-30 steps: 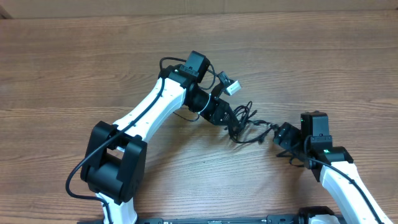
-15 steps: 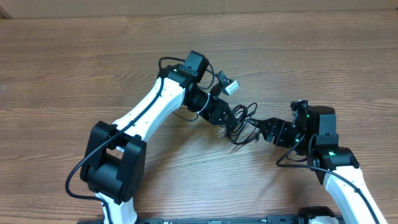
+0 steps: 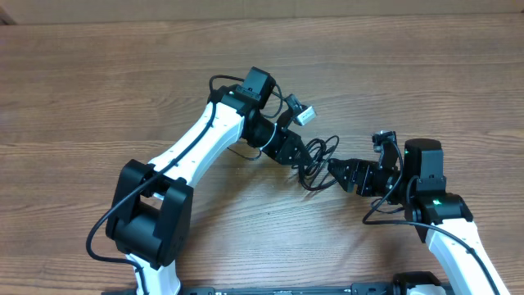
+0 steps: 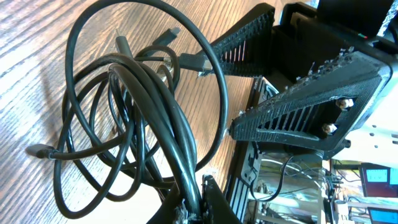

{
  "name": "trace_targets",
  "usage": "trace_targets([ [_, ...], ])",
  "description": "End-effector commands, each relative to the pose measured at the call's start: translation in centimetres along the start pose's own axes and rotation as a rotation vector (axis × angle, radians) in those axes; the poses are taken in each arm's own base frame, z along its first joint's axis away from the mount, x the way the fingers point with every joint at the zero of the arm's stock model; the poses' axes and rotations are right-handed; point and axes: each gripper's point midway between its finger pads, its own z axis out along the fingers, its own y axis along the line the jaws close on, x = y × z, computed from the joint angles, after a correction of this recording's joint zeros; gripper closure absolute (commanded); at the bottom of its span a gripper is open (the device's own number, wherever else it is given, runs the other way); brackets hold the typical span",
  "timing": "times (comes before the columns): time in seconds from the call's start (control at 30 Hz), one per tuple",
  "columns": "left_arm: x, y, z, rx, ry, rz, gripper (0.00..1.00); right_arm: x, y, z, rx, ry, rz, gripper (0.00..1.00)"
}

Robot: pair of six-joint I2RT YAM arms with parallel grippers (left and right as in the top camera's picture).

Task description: Untangle cables

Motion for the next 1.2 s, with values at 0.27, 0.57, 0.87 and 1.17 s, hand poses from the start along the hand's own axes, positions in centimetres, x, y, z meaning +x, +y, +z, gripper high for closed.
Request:
trace_targets([
  [0.27, 0.1, 4.6, -0.8, -0.389, 0.059, 0.071, 0.96, -0.9, -7.7, -2.7, 0.480, -0.105, 0.161, 0.27],
  [0.57, 0.8, 7.5, -0.9, -0.508, 0.087, -0.011, 0.91, -0.2, -8.8, -3.2, 0.547, -0.099, 0.203, 0.24],
  [0.87, 0.8, 6.0, 0.3, -0.383, 0.084, -0.011, 0.88, -0.1, -8.8, -3.2, 0.548, -0.095, 0.204, 0.21],
  [1.17, 0.7, 5.7, 0.5, -0.359, 0.081, -0.011, 0.87, -0.1, -8.7, -3.2, 0.545, -0.093, 0.204, 0.17],
])
